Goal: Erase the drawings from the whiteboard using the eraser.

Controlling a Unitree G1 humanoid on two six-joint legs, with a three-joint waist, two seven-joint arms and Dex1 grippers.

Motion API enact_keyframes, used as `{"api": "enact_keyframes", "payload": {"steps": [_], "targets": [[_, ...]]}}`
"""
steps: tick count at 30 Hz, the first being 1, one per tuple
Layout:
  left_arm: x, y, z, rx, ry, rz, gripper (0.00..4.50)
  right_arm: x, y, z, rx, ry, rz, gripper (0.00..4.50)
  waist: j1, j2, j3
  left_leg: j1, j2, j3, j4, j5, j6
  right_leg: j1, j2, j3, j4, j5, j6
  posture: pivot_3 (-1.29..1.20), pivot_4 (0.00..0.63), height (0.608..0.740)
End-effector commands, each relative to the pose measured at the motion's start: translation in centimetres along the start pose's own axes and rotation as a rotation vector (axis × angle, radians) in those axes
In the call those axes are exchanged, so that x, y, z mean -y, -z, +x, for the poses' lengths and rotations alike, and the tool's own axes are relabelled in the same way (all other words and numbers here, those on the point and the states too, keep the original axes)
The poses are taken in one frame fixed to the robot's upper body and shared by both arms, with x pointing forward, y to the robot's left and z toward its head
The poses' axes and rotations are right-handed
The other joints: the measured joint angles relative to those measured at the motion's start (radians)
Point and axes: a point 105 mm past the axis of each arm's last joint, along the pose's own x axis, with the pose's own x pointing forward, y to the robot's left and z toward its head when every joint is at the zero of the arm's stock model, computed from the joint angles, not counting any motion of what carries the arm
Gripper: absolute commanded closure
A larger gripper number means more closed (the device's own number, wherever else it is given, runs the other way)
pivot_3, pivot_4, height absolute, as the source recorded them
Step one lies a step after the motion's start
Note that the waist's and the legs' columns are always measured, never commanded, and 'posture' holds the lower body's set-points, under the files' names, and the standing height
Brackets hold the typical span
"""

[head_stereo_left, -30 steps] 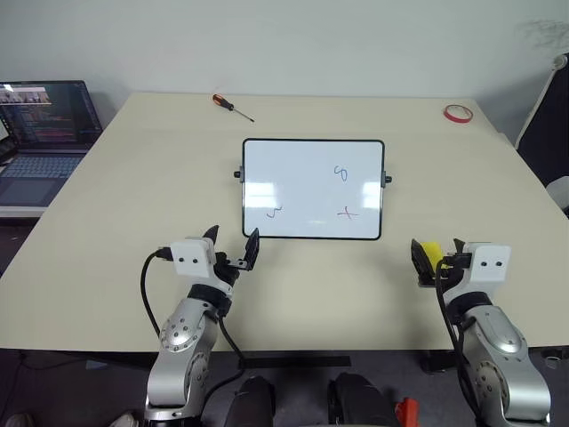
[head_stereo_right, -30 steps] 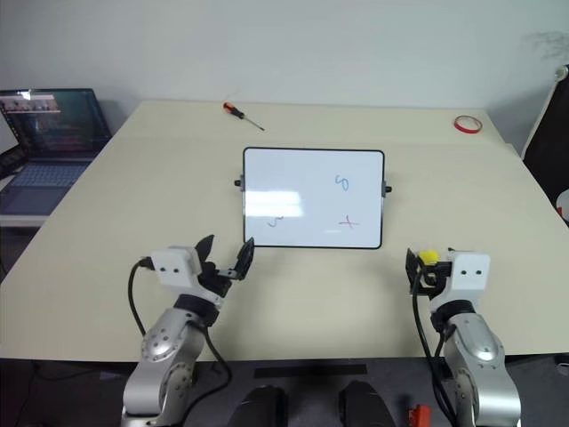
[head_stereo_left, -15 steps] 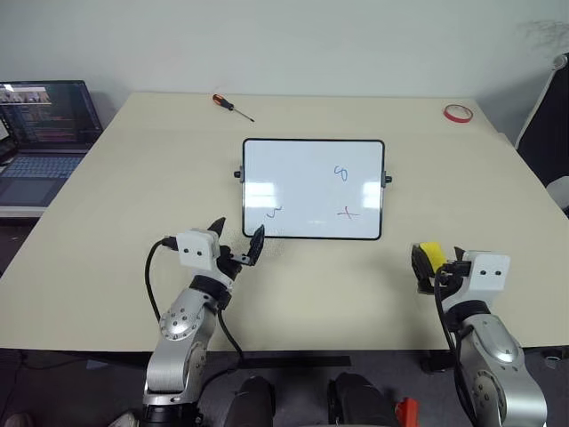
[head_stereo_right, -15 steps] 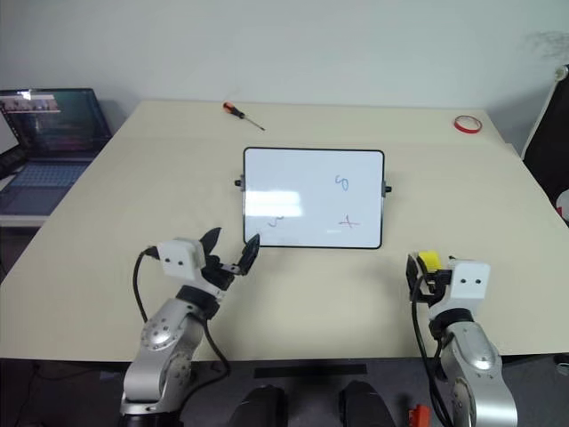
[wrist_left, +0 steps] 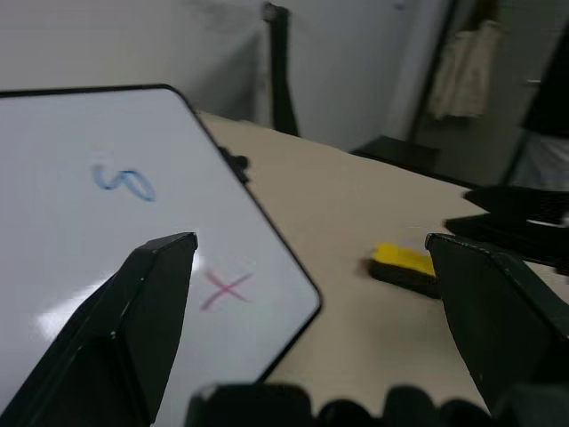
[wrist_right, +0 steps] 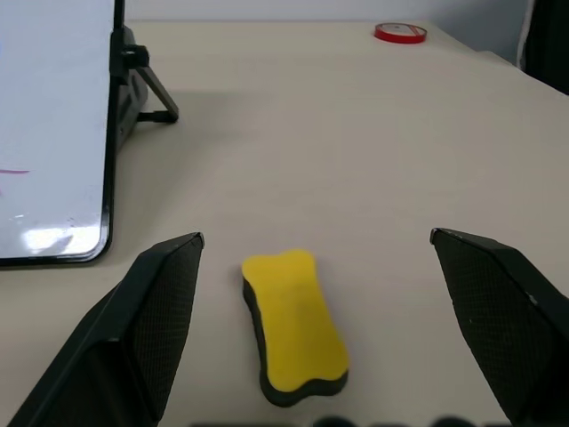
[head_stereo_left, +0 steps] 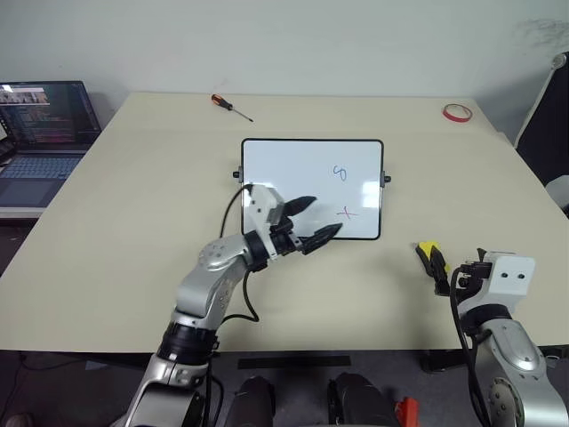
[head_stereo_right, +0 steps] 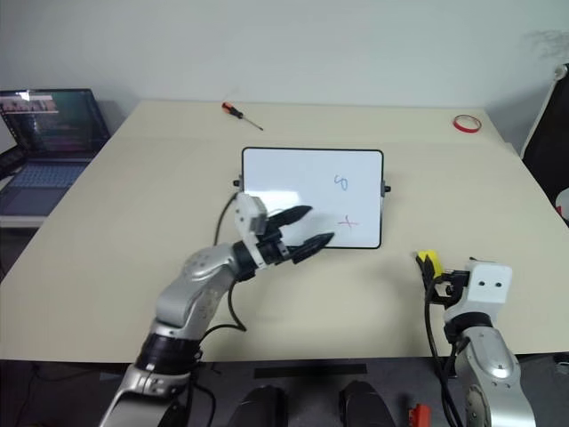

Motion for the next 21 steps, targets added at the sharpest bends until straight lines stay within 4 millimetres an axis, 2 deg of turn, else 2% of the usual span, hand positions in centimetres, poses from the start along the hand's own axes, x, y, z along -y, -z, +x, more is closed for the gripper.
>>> {"api": "enact_keyframes", "payload": {"steps": [1, 8, 16, 21], "targets": [[1.7, 0.6, 1.3, -0.05, 0.173, 0.025, 0.0, 0.2, -1.3, -0.3, 0.028, 0.01, -0.009, 0.02, 0.001, 0.0, 0.0, 0.0, 0.0, 0.0, 0.0, 0.0, 0.0, 0.0, 0.0, 0.0, 0.0, 0.0, 0.0, 0.0, 0.15, 0.74], [2.1, 1.4, 2.4, -0.145, 0.331, 0.101, 0.0, 0.0, -0.3, 0.1, -0.037, -0.016, 0.037, 0.02, 0.001, 0.0, 0.0, 0.0, 0.0, 0.0, 0.0, 0.0, 0.0, 0.0, 0.0, 0.0, 0.0, 0.0, 0.0, 0.0, 0.15, 0.74], [1.8, 0.7, 3.5, -0.136, 0.358, 0.138, 0.0, 0.3, 1.2, 1.6, -0.113, -0.054, 0.095, 0.02, 0.001, 0.0, 0.0, -0.001, 0.0, 0.0, 0.0, 0.0, 0.0, 0.0, 0.0, 0.0, -0.001, 0.0, 0.0, 0.0, 0.15, 0.74], [2.1, 1.3, 2.9, -0.156, 0.361, 0.146, 0.0, 0.7, 1.6, 2.5, -0.126, -0.063, 0.095, 0.02, 0.001, 0.001, 0.0, -0.001, 0.0, 0.0, 0.0, 0.0, 0.001, 0.0, 0.0, 0.0, 0.0, 0.0, 0.0, 0.0, 0.15, 0.74]]}}
